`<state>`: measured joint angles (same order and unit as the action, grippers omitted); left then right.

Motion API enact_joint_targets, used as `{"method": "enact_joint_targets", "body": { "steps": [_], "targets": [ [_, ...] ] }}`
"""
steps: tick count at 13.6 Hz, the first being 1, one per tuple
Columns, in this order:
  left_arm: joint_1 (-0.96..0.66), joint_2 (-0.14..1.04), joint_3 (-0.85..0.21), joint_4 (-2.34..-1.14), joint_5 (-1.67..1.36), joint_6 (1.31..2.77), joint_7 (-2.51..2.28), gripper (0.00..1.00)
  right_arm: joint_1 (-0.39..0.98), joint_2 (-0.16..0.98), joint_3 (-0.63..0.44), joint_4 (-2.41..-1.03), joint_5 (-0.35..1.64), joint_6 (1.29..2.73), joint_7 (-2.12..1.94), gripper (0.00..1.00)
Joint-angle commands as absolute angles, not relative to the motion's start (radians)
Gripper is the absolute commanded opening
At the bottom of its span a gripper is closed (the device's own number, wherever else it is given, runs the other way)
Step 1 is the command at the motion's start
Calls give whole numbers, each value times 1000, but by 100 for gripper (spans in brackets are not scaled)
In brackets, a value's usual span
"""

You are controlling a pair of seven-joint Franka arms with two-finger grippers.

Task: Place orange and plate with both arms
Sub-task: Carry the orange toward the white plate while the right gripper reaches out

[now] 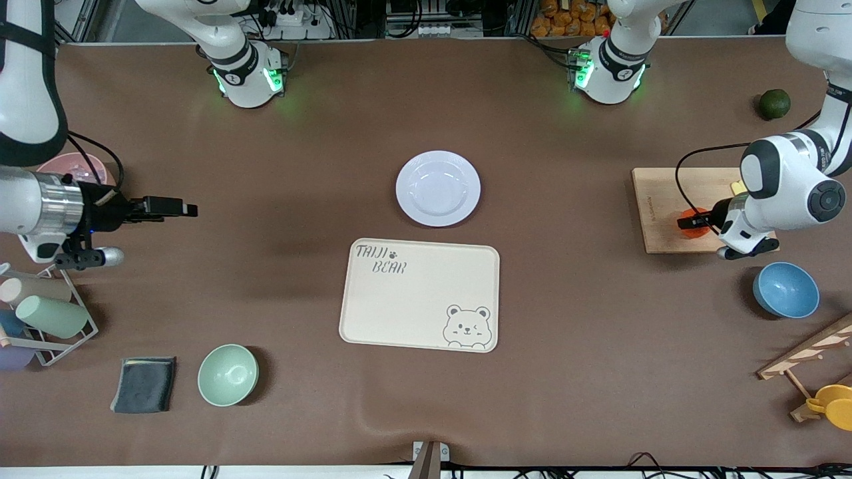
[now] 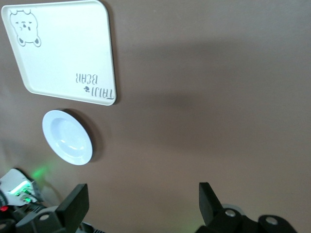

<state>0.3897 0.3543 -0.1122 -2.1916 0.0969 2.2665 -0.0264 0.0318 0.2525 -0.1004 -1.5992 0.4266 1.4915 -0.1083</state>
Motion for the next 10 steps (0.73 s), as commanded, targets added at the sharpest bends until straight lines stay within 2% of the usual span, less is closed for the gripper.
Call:
{"method": "enact_joint_targets", "body": {
  "steps": [1, 3, 7, 10],
  "targets": [
    [397, 302, -159, -2172, 111, 2234, -17, 2, 38, 259, -100, -1605, 472, 1489, -92, 100],
    [399, 267, -228, -2116, 95, 2142, -18, 0, 28, 276, -100, -1626, 527, 1491, -92, 100],
    [390, 271, -420, -1907, -11, 1892, -144, 0, 28, 279, -100, -1690, 625, 1497, -92, 100],
    [309, 290, -531, -1847, -12, 1865, -364, 0, 29, 261, -100, -1794, 715, 1572, -118, 100]
  ]
}}
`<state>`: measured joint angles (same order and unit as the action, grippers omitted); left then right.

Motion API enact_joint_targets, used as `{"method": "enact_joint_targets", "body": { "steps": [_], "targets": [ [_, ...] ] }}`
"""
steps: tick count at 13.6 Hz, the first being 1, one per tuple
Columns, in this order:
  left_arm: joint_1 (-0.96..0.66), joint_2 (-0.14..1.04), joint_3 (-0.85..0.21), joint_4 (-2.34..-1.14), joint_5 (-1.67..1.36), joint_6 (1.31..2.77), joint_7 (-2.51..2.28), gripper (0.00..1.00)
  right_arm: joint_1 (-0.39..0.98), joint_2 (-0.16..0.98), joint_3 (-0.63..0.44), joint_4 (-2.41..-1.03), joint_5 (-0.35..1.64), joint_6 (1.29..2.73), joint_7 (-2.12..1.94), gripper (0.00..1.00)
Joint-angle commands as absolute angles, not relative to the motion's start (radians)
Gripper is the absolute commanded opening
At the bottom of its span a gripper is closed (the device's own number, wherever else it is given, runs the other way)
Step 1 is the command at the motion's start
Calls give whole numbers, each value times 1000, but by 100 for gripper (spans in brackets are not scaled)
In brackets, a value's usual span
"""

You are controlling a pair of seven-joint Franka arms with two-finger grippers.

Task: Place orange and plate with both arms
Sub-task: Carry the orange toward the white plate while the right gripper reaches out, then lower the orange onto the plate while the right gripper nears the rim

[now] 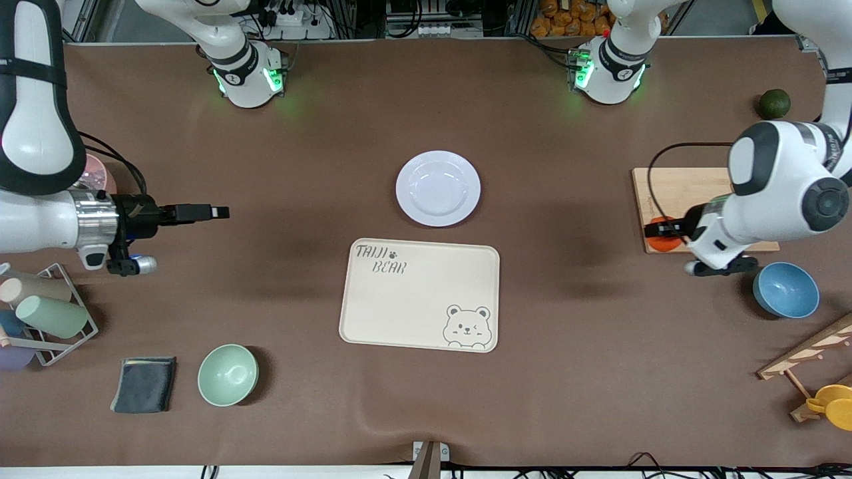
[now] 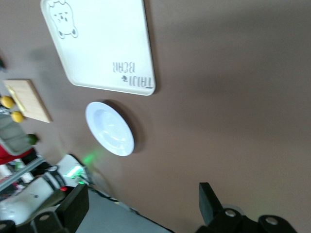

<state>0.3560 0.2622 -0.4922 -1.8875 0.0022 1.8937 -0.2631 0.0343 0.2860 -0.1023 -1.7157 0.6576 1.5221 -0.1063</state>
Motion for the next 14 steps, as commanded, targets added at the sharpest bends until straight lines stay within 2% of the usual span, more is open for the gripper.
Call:
{"method": "enact_joint_targets", "body": {
  "steps": [1, 5, 9, 13, 14],
  "targets": [
    [266, 299, -535, -1847, -26, 1865, -415, 0, 32, 256, -98, -1813, 735, 1577, -138, 100],
    [74, 331, -534, -1845, -149, 1920, -636, 0, 41, 258, -98, -1836, 744, 1569, -141, 100],
    [-113, 420, -534, -1838, -146, 2014, -904, 0, 46, 218, -98, -1949, 813, 1586, -274, 100],
    [-256, 512, -534, -1830, -143, 2127, -1099, 0, 89, 216, -98, -2045, 831, 1713, -344, 100],
    [-290, 532, -532, -1830, -141, 2153, -1139, 4, 97, 218, -97, -2075, 837, 1745, -353, 100]
  ]
}}
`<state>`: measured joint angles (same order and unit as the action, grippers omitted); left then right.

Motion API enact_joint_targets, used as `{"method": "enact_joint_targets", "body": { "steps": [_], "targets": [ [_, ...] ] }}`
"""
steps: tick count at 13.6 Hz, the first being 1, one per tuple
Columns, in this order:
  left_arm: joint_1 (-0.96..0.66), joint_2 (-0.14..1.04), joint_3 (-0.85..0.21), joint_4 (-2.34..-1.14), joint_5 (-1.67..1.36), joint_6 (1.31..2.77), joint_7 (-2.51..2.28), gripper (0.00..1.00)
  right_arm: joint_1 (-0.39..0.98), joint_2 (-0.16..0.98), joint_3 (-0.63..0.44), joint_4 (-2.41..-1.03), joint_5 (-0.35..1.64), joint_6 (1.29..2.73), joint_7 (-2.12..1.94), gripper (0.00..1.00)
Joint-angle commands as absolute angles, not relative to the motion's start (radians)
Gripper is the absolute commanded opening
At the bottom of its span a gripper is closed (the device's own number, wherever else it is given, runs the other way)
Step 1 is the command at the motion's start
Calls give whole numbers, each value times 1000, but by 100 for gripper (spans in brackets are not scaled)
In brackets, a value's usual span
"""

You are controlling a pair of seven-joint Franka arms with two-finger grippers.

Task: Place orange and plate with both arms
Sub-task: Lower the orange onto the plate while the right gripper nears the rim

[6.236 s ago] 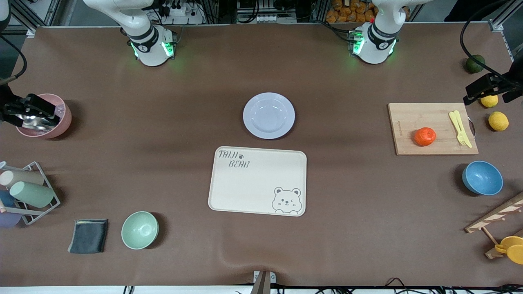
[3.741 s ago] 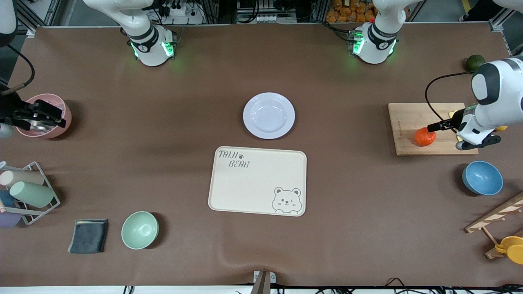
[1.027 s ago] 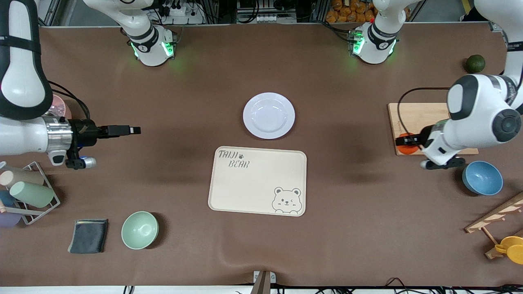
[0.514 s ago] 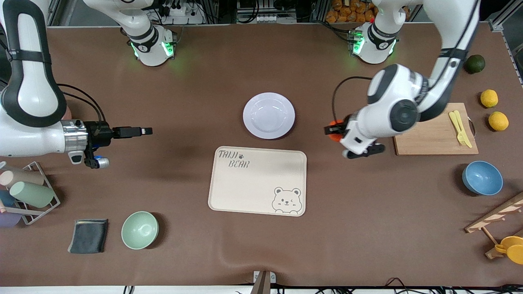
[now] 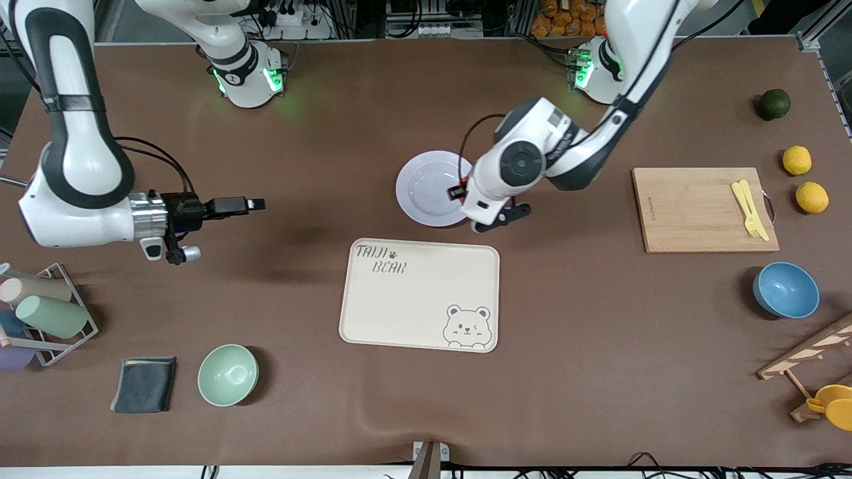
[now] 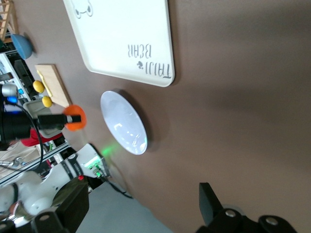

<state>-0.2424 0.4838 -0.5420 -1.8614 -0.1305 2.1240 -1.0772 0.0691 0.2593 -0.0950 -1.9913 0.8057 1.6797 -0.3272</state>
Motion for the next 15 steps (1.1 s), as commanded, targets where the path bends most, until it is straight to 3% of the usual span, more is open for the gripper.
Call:
{"method": "enact_joint_targets", "body": {
  "steps": [1, 4, 5, 7, 8, 9, 10, 13, 15],
  "targets": [
    [-323, 554, -528, -1830, -137, 2183, -1179, 9, 106, 218, -98, -2091, 847, 1756, -385, 100],
    [-365, 621, -522, -1832, -117, 2229, -1215, 22, 136, 222, -98, -2132, 914, 1766, -437, 100],
    [-367, 649, -522, -1832, -103, 2261, -1216, 22, 161, 219, -98, -2149, 916, 1808, -437, 100],
    [-386, 681, -514, -1832, -78, 2312, -1230, 33, 233, 219, -98, -2186, 997, 1923, -437, 100],
    [-394, 683, -506, -1830, -71, 2316, -1229, 44, 280, 221, -98, -2195, 1020, 1981, -437, 100],
    [-396, 683, -503, -1830, -66, 2318, -1229, 67, 300, 228, -97, -2204, 1035, 2029, -436, 100],
    [-396, 680, -493, -1827, -66, 2316, -1229, 100, 317, 230, -98, -2212, 1060, 2046, -437, 100],
    [-382, 640, -483, -1795, -29, 2306, -1230, 100, 336, 232, -98, -2214, 1084, 2062, -439, 100],
    [-347, 553, -476, -1795, -22, 2280, -1230, 100, 363, 233, -97, -2232, 1124, 2100, -445, 98]
  ]
}}
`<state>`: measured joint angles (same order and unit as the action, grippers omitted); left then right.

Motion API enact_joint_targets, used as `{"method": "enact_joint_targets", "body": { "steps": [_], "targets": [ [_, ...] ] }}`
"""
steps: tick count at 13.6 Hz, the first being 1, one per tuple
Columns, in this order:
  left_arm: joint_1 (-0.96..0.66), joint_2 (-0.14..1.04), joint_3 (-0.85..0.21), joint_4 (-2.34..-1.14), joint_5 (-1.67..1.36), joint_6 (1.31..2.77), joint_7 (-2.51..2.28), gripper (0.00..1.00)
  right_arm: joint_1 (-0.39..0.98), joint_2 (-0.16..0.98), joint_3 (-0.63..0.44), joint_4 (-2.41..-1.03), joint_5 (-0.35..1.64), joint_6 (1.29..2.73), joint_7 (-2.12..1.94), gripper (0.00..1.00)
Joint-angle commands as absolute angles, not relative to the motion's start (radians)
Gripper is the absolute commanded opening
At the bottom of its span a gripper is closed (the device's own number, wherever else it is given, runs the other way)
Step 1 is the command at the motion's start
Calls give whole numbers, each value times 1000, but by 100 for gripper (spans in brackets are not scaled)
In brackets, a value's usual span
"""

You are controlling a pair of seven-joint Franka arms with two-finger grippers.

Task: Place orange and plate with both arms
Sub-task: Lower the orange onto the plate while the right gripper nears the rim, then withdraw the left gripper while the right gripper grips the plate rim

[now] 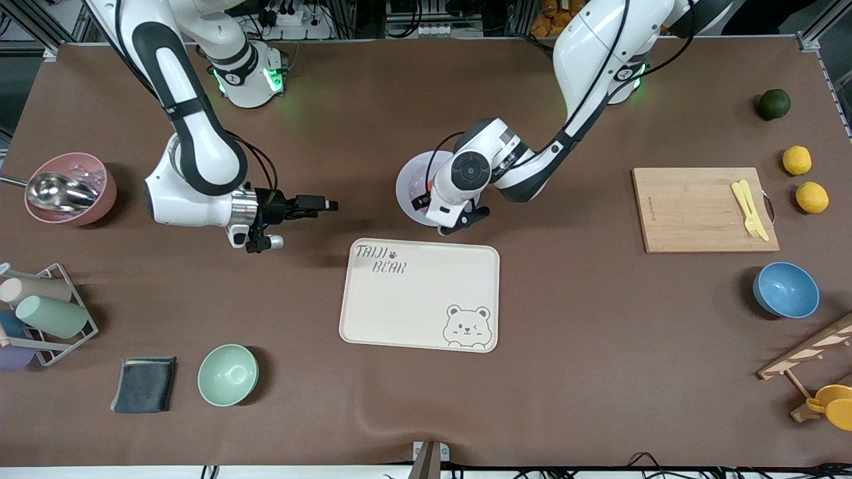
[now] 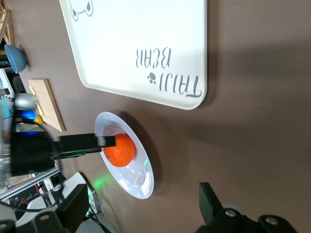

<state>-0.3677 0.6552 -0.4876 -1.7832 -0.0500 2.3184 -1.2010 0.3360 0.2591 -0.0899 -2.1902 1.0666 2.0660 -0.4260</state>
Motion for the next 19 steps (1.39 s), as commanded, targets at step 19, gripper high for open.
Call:
{"method": "enact_joint_targets", "body": {
  "steps": [19],
  "targets": [
    [287, 209, -480, -1454, 147, 1660, -500, 100, 670, 440, -98, -2283, 1873, 2258, -966, 83]
  ]
}}
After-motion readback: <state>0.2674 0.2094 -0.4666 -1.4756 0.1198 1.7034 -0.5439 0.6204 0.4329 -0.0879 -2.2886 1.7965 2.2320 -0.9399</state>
